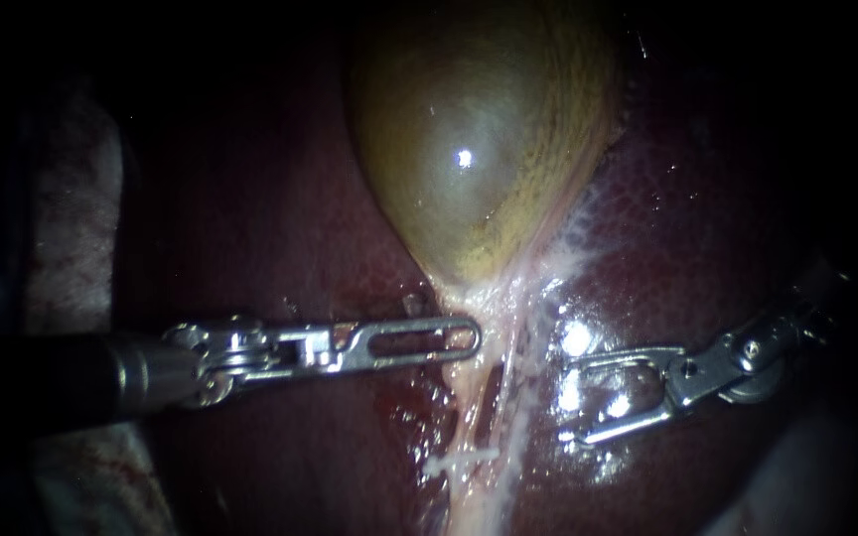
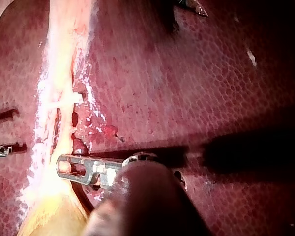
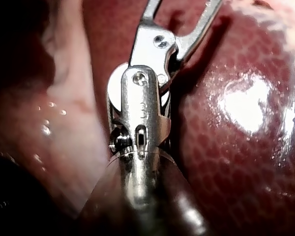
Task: Going back first clip left tube
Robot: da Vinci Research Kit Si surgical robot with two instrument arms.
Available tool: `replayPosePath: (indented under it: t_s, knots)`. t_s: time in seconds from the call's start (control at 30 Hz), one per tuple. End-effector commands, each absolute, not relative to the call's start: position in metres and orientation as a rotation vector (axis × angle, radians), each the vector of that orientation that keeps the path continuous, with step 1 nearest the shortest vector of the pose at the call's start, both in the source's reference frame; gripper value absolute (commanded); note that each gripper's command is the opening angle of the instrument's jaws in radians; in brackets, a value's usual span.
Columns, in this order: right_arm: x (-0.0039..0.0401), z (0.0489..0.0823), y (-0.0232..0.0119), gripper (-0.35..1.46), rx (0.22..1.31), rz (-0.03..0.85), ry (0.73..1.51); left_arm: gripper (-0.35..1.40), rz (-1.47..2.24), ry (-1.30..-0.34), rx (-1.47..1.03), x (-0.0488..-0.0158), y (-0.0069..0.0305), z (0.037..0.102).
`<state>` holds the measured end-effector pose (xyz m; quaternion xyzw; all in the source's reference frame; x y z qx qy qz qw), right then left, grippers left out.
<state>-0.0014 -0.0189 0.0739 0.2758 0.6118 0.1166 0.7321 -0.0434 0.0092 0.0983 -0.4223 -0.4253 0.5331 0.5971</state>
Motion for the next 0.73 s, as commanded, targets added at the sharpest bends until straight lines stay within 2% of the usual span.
replayPosePath:
  t_s: [0.03,0.73]
  knots:
    - [-0.0014,0.0739,-0.0189,0.51,0.607,0.257,1.346,-0.35,1.239,-0.987,-0.978,-0.0434,0.0092,0.0983]
    - [-0.0014,0.0739,-0.0189,0.51,0.607,0.256,1.346,-0.35,1.239,-0.987,-0.978,-0.0434,0.0091,0.0982]
